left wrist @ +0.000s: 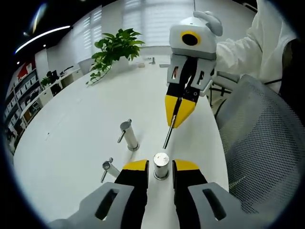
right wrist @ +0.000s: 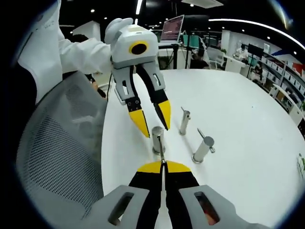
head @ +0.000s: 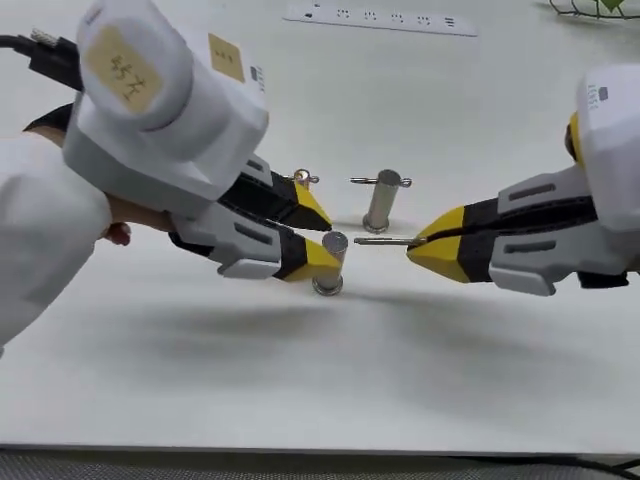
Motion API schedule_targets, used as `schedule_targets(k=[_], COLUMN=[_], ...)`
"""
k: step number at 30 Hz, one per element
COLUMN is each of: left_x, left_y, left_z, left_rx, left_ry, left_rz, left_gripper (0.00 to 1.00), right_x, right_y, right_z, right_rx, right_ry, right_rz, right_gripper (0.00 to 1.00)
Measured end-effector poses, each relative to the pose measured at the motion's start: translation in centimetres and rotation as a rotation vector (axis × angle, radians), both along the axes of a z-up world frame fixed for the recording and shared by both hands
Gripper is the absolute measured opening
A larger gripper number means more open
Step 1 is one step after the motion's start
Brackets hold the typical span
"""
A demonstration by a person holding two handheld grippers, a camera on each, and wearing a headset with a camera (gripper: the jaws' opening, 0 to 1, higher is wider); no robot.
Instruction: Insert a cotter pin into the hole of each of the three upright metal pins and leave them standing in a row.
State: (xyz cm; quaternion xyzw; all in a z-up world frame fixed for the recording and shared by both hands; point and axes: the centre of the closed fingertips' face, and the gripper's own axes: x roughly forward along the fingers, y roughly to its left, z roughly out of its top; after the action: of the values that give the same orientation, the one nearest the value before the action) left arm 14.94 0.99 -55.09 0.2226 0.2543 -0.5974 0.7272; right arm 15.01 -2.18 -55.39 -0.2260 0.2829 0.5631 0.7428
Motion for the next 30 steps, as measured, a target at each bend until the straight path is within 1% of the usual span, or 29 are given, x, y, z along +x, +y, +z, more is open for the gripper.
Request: schedule_targets(k=[2,3,4,6,8,9,13,15,16,17,19,23,25,30], left_x=[0.1,0.4,0.3,0.0,0.2,0.3,0.2,0.1,0.1,0.2,0.1,0.2,0.2,0.3], left_y=[0.0,0.0,0.0,-0.2,-0.2,-0.1,-0.1,-0.1,-0.1,-0.1,-0.1,0.1,0.1,0.2], left_z=[0.0,-0.1,-0.1,-0.1,0.0,-0.1,0.0,0.0,0.0,-0.1,-0.1,-0.2,-0.2,-0.3], left_rx=[0.0,-0.003,-0.001,-0.003,-0.003,-0.008,-0.009,-0.011,-0.01,-0.004,-0.004,-0.002,0.0,-0.001], left_ry=[0.0,0.004,0.002,0.01,0.009,0.028,0.024,0.031,0.031,0.027,0.03,0.027,0.026,0.027], left_rz=[0.0,-0.003,-0.006,-0.02,-0.019,-0.009,-0.018,-0.021,-0.023,-0.025,-0.025,-0.025,-0.025,-0.029], left_gripper=[0.16,0.14,0.12,0.1,0.1,0.1,0.1,0.1,0.1,0.1,0.1,0.1,0.1,0.1], right_x=[0.0,0.0,0.1,0.1,0.1,0.1,0.2,0.2,0.4,0.5,0.7,0.8,0.8,0.8], right_y=[0.1,0.2,0.1,0.1,0.2,0.3,0.5,0.7,0.8,0.7,0.7,0.8,1.0,1.6], right_z=[-0.1,-0.1,-0.2,-0.3,-0.2,-0.2,-0.3,-0.4,-0.6,-0.9,-1.2,-1.3,-1.5,-1.6], right_rx=[0.007,0.01,0.011,0.015,0.025,0.031,0.041,0.046,0.046,0.032,0.028,0.033,0.027,0.021], right_ry=[0.002,0.004,0.005,0.007,0.012,0.012,0.012,0.012,0.013,0.005,0.006,0.008,0.007,-0.001], right_rz=[-0.005,-0.009,-0.011,-0.014,-0.012,-0.01,-0.001,0.005,0.007,0.011,0.014,0.014,0.023,0.037], right_gripper=[0.0,0.0,0.0,0.0,0.0,0.0,0.0,0.0,0.0,0.0,0.0,0.0,0.0,0.0])
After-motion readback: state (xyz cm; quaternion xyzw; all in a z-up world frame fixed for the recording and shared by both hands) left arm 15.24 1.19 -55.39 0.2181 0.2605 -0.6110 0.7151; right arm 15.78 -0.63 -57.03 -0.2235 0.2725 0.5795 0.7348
